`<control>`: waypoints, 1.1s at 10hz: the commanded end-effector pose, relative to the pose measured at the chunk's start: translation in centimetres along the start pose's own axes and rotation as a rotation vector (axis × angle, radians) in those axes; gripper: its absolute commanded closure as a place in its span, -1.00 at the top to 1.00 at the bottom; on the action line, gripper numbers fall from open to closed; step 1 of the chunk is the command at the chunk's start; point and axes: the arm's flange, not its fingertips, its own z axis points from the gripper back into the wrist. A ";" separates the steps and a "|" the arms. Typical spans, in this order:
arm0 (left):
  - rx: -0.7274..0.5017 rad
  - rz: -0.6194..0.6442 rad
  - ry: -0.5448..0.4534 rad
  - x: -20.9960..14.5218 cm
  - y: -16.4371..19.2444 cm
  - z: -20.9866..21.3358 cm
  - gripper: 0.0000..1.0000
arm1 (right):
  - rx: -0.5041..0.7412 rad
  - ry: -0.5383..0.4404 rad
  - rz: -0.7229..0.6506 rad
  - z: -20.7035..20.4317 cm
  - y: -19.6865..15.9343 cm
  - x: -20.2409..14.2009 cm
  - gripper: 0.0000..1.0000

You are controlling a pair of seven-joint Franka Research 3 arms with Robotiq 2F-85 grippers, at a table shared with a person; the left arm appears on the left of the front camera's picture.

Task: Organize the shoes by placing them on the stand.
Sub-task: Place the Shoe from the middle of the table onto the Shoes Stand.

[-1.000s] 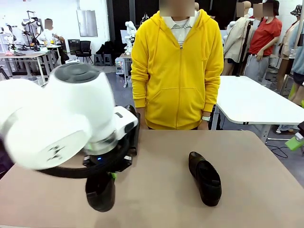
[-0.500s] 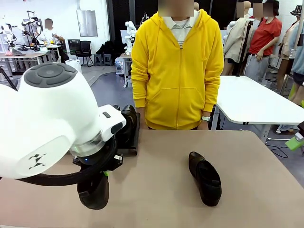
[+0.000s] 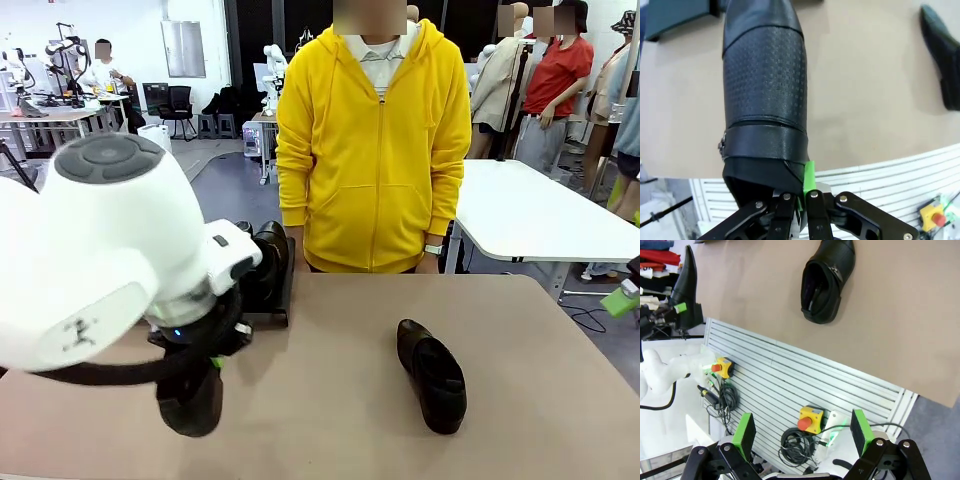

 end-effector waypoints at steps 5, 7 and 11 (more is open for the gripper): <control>0.043 -0.039 -0.072 17.3 22.2 -0.4 -1.00 | 0.019 -0.003 -0.005 0.4 0.5 0.1 1.00; 0.095 -0.040 -0.020 21.6 26.7 -2.9 -1.00 | 0.019 -0.003 -0.005 0.4 0.5 0.1 1.00; 0.087 -0.032 -0.012 21.0 27.6 -4.1 -1.00 | 0.019 -0.003 -0.005 0.4 0.5 0.1 1.00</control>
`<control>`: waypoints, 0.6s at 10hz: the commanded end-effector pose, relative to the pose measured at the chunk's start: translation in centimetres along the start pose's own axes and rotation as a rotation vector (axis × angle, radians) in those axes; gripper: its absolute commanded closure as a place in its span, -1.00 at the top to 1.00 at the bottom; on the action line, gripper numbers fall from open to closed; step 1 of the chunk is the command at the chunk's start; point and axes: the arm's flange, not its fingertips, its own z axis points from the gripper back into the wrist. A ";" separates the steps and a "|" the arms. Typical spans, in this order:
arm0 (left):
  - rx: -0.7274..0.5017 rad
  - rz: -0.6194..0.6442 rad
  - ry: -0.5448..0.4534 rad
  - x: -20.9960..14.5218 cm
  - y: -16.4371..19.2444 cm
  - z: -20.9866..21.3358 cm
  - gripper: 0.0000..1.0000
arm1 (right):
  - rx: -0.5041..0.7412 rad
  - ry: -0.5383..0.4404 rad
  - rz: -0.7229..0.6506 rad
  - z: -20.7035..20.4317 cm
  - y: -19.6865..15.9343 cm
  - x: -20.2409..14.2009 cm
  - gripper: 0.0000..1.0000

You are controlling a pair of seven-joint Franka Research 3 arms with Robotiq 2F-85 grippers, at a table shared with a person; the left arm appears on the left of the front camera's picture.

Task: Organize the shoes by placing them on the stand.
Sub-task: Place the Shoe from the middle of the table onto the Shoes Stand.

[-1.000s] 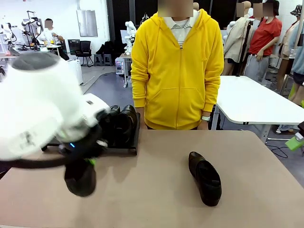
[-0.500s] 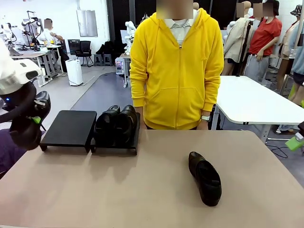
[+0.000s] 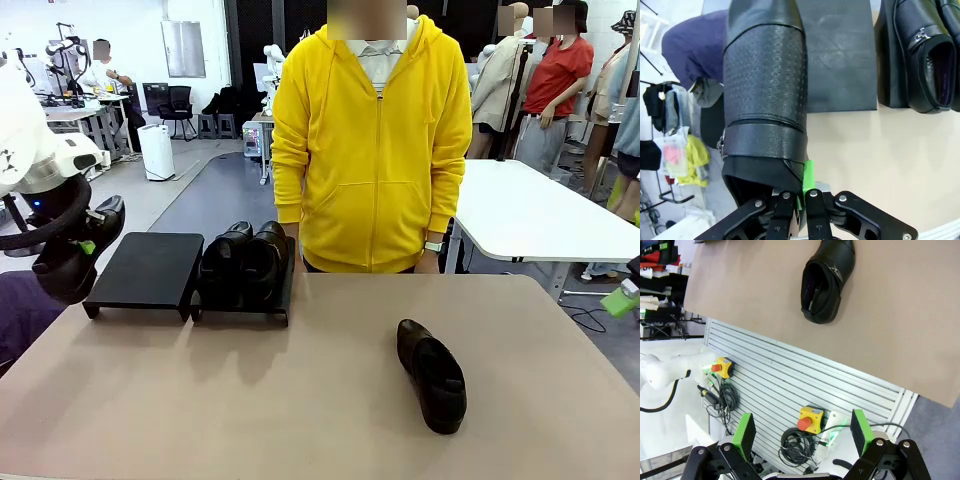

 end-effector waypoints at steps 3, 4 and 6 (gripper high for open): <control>0.001 0.001 -0.001 -0.3 0.0 0.2 -1.00 | 0.019 -0.003 -0.005 0.4 0.5 0.2 1.00; -0.020 -0.037 0.010 0.7 0.0 -1.1 -1.00 | 0.019 -0.003 -0.005 0.4 0.5 0.2 1.00; -0.043 -0.007 -0.016 5.1 1.1 -2.4 -1.00 | 0.019 -0.003 -0.005 0.4 0.5 0.2 1.00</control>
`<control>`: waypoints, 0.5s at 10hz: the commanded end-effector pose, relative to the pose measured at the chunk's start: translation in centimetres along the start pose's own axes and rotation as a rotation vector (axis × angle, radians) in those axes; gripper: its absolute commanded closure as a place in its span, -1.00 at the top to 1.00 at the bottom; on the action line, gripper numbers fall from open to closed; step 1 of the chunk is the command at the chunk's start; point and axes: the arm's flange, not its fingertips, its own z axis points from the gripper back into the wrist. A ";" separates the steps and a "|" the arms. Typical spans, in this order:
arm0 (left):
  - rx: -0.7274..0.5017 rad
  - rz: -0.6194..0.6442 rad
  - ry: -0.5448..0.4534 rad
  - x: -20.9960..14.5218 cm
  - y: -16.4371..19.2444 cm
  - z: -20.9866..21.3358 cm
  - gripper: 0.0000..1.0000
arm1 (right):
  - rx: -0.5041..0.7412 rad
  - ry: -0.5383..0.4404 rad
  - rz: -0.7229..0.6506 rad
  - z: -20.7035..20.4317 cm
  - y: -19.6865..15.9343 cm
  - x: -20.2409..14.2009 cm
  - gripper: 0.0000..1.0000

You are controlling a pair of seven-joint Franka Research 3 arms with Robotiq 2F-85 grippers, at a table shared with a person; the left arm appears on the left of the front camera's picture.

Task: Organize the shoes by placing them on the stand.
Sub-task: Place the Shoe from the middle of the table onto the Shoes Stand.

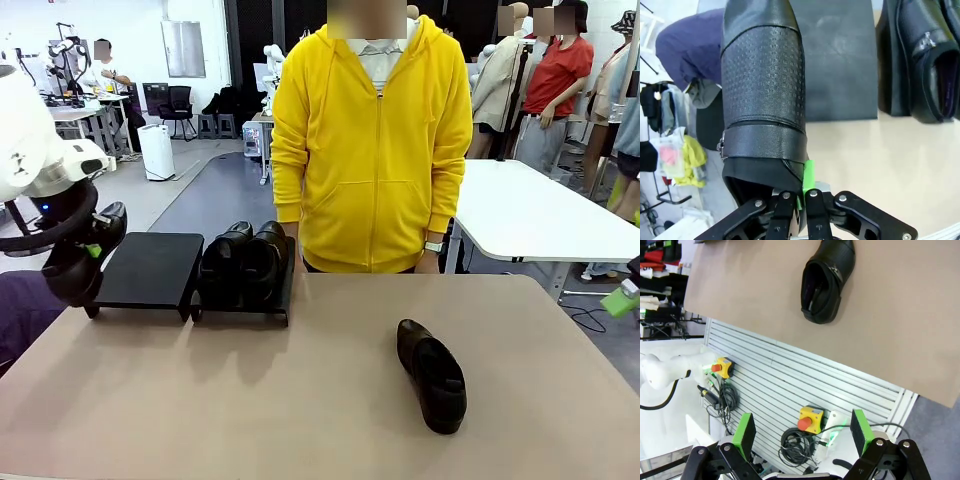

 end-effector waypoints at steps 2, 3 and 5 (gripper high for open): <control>-0.014 -0.005 -0.017 5.9 1.0 -1.8 -1.00 | 0.019 -0.003 -0.005 0.4 0.5 0.2 1.00; -0.043 -0.098 0.037 7.1 0.8 -2.7 -1.00 | 0.019 -0.003 -0.005 0.4 0.5 0.2 1.00; -0.032 -0.087 0.047 8.8 0.6 -4.3 -1.00 | 0.019 -0.003 -0.005 0.4 0.5 0.2 1.00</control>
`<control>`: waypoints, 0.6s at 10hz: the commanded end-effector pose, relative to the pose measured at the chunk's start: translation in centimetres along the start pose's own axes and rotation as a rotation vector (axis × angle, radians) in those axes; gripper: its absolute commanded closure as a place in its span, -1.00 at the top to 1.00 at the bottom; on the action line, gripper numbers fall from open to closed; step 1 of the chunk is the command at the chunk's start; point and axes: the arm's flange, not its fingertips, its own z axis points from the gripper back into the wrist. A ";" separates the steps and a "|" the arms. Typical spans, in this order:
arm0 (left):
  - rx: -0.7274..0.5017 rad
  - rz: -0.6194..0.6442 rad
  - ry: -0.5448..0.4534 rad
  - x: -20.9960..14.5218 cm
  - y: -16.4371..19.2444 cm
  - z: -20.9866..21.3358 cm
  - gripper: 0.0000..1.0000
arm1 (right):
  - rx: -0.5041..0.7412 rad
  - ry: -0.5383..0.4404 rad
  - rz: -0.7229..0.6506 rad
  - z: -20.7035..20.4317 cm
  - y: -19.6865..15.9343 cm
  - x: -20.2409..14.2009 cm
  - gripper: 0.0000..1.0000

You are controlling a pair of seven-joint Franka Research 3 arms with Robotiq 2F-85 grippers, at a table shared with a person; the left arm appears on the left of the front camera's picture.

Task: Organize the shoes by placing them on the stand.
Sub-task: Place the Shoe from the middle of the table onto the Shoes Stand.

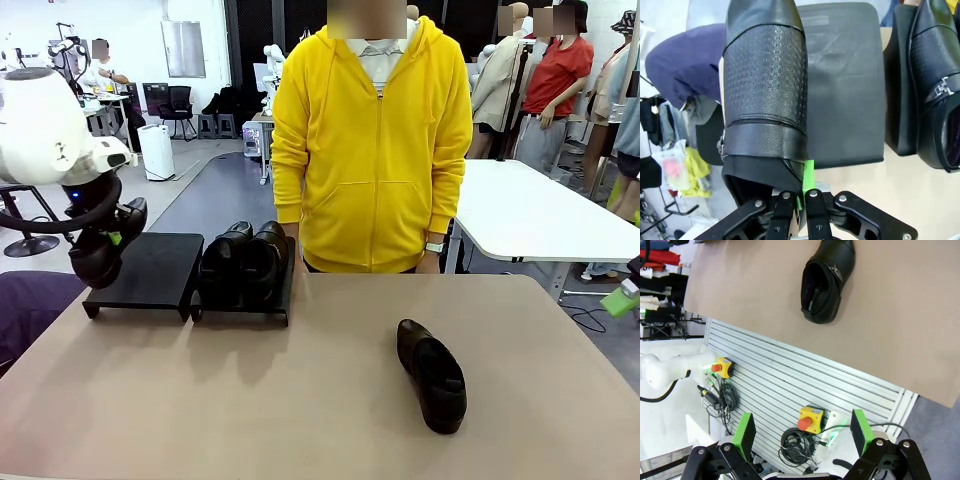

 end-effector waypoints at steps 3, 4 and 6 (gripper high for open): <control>0.014 0.006 -0.031 2.2 -0.7 -1.9 -1.00 | 0.019 -0.003 -0.005 0.4 0.5 0.2 1.00; 0.036 0.038 -0.019 2.3 -1.0 -2.7 -1.00 | 0.019 -0.003 -0.005 0.4 0.5 0.2 1.00; 0.039 0.082 -0.025 2.4 -1.1 -3.8 -1.00 | 0.019 -0.003 -0.005 0.4 0.5 0.2 1.00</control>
